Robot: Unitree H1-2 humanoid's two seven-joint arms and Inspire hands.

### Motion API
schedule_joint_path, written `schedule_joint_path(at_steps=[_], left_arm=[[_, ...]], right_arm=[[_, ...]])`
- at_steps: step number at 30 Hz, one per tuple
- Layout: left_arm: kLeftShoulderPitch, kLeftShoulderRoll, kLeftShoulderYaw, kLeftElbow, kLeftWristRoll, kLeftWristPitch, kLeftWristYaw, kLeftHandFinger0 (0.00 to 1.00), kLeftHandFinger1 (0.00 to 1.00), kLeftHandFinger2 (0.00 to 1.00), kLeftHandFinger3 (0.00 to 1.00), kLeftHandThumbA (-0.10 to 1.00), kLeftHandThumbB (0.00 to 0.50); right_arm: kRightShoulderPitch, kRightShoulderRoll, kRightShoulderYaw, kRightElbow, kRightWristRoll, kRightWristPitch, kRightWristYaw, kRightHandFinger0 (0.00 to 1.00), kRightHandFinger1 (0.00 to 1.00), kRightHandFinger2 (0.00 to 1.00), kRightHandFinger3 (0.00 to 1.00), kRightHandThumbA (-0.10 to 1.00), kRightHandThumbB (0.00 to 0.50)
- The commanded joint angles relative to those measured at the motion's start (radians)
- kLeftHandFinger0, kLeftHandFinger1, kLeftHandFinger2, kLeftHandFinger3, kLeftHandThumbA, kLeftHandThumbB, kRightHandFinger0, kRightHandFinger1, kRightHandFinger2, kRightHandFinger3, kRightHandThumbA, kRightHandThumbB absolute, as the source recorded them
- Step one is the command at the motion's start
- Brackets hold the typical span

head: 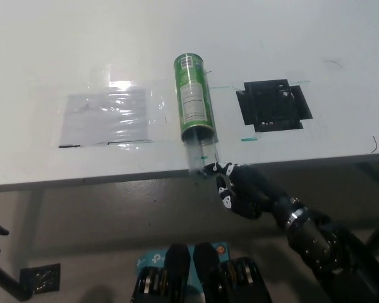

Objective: The robot uses its right hand finger to pull out the chips tray kept inside a container in the middle of the desk

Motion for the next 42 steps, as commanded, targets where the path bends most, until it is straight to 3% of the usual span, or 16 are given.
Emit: schedule_joint_path(at_steps=[1, 4, 15, 19, 23, 28, 30, 32, 33, 42], left_arm=[[-0.014, 0.033, 0.012, -0.029, -0.005, -0.006, -0.006, 0.29, 0.32, 0.45, 0.69, -0.10, 0.000], [-0.015, 0.032, 0.016, -0.024, -0.011, -0.012, -0.009, 0.28, 0.32, 0.44, 0.68, -0.10, 0.000], [-0.006, 0.026, 0.013, -0.025, -0.005, -0.007, -0.004, 0.27, 0.31, 0.44, 0.70, -0.10, 0.000], [-0.003, 0.024, 0.011, -0.024, -0.001, -0.013, -0.003, 0.26, 0.31, 0.43, 0.69, -0.10, 0.000], [0.000, 0.025, 0.010, -0.026, 0.001, -0.018, -0.005, 0.26, 0.31, 0.43, 0.68, -0.10, 0.000], [0.002, 0.022, 0.012, -0.027, -0.001, -0.013, -0.002, 0.25, 0.30, 0.42, 0.68, -0.10, 0.000], [0.003, 0.023, 0.013, -0.026, -0.004, -0.013, -0.004, 0.24, 0.30, 0.42, 0.69, -0.10, 0.000], [0.004, 0.027, 0.008, -0.032, 0.007, -0.008, -0.001, 0.26, 0.31, 0.43, 0.70, -0.10, 0.000], [0.007, 0.028, 0.004, -0.032, 0.011, -0.009, -0.002, 0.26, 0.31, 0.43, 0.70, -0.10, 0.000], [0.022, 0.021, 0.008, -0.028, 0.000, -0.015, -0.005, 0.26, 0.31, 0.43, 0.67, -0.10, 0.000]], right_arm=[[0.033, -0.007, -0.010, -0.035, 0.016, 0.043, 0.055, 0.00, 0.00, 0.73, 0.80, -0.10, 0.207], [0.042, -0.008, -0.006, -0.032, 0.022, 0.017, 0.051, 0.00, 0.01, 0.72, 0.80, -0.10, 0.211], [0.117, -0.015, -0.033, -0.181, 0.049, 0.116, 0.094, 0.00, 0.00, 0.73, 0.80, -0.10, 0.183], [0.136, -0.015, -0.049, -0.194, 0.060, 0.093, 0.082, 0.00, 0.00, 0.71, 0.77, -0.10, 0.213], [0.150, -0.013, -0.059, -0.217, 0.066, 0.111, 0.094, 0.00, 0.00, 0.71, 0.76, -0.10, 0.199], [0.166, -0.015, -0.067, -0.245, 0.076, 0.128, 0.107, 0.00, 0.06, 0.71, 0.76, -0.10, 0.199], [0.169, -0.009, -0.073, -0.246, 0.083, 0.128, 0.106, 0.00, 0.07, 0.80, 0.85, -0.10, 0.199], [0.166, -0.003, -0.074, -0.253, 0.071, 0.134, 0.102, 0.00, 0.06, 1.00, 1.00, -0.10, 0.209], [0.168, -0.001, -0.074, -0.261, 0.066, 0.135, 0.100, 0.01, 0.10, 1.00, 1.00, -0.10, 0.210], [0.149, 0.030, -0.126, -0.304, 0.124, 0.112, 0.085, 0.00, 0.03, 1.00, 1.00, -0.10, 0.216]])
